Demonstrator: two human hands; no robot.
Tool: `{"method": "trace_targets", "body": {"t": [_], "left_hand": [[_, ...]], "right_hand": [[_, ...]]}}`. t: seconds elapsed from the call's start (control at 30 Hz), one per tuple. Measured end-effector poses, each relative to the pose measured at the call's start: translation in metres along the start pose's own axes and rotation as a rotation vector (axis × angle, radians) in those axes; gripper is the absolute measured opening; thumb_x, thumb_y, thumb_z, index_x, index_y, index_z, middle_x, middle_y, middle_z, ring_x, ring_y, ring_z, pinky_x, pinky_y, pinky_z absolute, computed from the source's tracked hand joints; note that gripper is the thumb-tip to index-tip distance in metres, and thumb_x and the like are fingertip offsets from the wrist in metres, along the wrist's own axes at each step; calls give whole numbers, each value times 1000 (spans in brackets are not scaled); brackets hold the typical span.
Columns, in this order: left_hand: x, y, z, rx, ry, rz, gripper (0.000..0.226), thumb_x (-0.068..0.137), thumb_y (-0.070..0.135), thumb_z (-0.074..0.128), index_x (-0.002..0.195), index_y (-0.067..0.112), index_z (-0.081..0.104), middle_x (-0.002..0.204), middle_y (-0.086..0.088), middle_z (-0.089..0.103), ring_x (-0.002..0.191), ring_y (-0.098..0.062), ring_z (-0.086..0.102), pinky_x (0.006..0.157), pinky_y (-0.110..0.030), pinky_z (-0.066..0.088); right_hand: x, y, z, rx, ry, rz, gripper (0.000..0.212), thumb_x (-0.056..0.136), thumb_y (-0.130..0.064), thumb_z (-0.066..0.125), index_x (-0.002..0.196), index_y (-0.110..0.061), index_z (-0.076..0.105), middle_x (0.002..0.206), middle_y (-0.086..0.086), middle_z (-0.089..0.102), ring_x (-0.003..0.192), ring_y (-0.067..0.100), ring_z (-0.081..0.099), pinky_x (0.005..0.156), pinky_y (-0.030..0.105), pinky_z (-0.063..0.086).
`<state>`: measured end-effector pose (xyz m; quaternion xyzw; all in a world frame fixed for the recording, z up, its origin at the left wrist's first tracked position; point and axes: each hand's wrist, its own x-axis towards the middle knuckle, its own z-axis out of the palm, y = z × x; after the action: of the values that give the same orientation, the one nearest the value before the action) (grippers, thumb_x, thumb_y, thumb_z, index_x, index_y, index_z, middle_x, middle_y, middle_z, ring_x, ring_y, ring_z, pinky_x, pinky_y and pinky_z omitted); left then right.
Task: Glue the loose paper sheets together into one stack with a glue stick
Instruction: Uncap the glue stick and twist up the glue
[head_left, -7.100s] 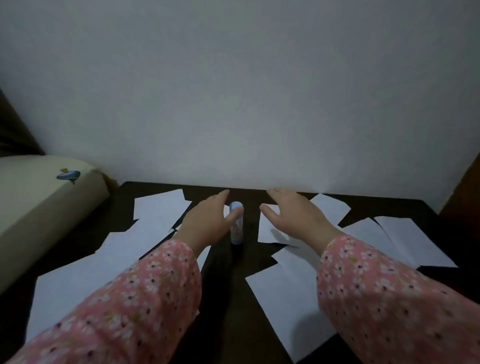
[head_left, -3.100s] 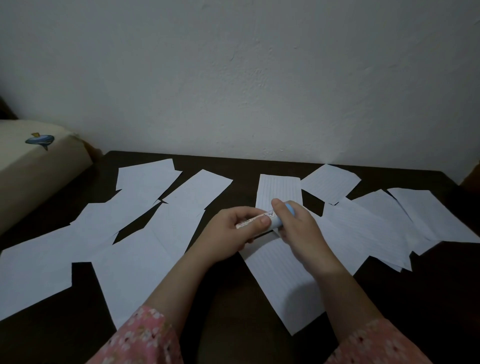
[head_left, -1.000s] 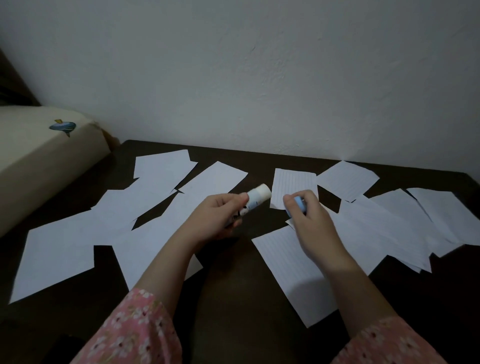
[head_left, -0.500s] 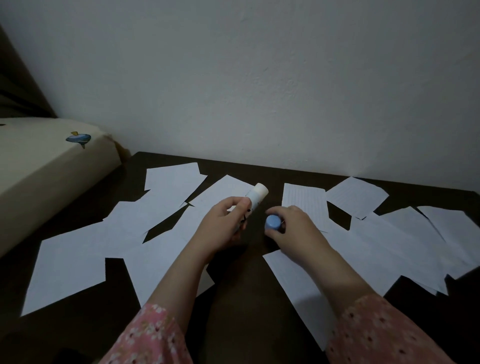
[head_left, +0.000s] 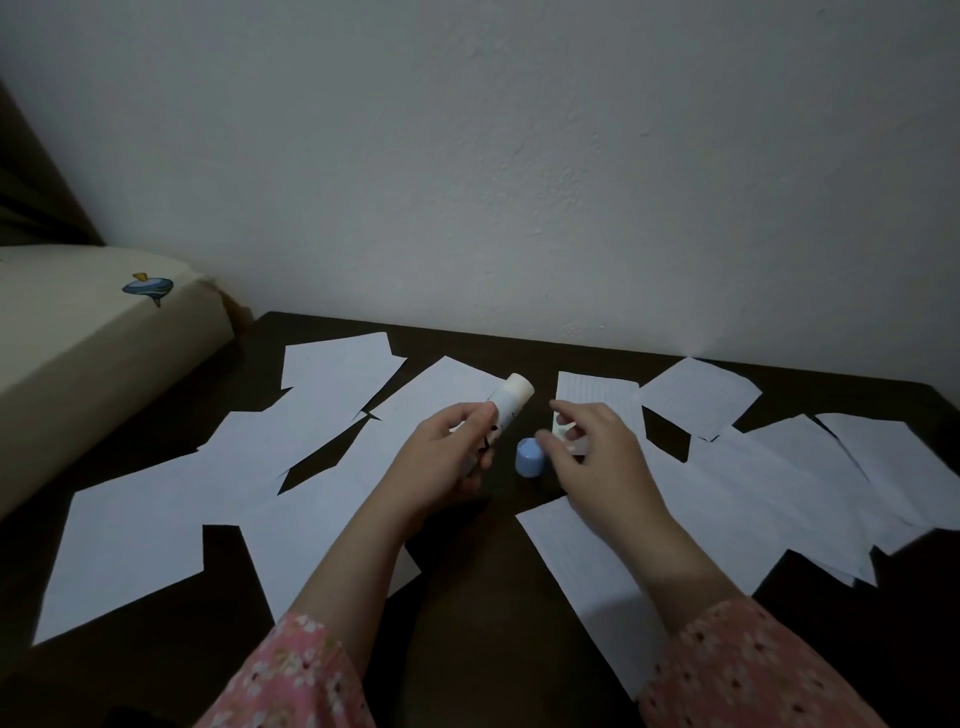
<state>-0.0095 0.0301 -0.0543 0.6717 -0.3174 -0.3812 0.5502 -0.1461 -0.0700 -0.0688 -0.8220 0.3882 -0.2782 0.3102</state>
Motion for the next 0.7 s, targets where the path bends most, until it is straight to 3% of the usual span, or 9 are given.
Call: {"method": "trace_targets", "body": {"t": [0.1,0.17,0.27,0.43,0.6,0.7], "left_hand": [[-6,4,7,-151,-154,-28,36,94,48,47,115,20,58,81,-8,59,61,-12,50,55,-23,40],[-10,5,16,-256,-266,-31,44,95,48,46,120,12,53,77,-9,56,52,-12,40,49,-22,29],[-15,4,31,-342,-404,-60,56,94,47,46,126,1,44,74,-9,53,49,-11,36,45,-21,20],[-18,0,40,-368,-535,-125,50,93,50,46,118,7,51,81,-8,56,56,-12,46,46,-18,34],[-15,1,39,-229,-484,-86,45,93,42,49,122,9,59,97,-11,64,65,-11,53,58,-21,41],[-14,0,38,-169,-461,-96,33,93,31,53,116,9,63,94,-9,68,66,-13,54,59,-21,45]], "right_hand": [[-13,-3,-12,266,88,65,36,95,-39,52,128,-27,56,115,-14,52,97,-4,50,72,10,39],[-23,-4,-19,479,-39,168,36,91,-47,51,123,-32,58,111,-18,58,100,-3,53,78,15,43],[-36,-2,-25,770,-218,262,39,89,-50,48,115,-27,65,106,-5,71,105,10,64,88,30,48],[-44,2,-33,1005,-175,279,39,84,-39,54,111,-13,66,103,7,72,100,18,68,86,31,54],[-43,11,-36,1041,-68,316,33,88,-36,55,111,-14,64,105,6,72,103,18,68,93,38,53],[-41,13,-35,1115,-33,345,23,93,-31,53,107,-16,64,105,6,73,103,17,68,95,38,51]]}}
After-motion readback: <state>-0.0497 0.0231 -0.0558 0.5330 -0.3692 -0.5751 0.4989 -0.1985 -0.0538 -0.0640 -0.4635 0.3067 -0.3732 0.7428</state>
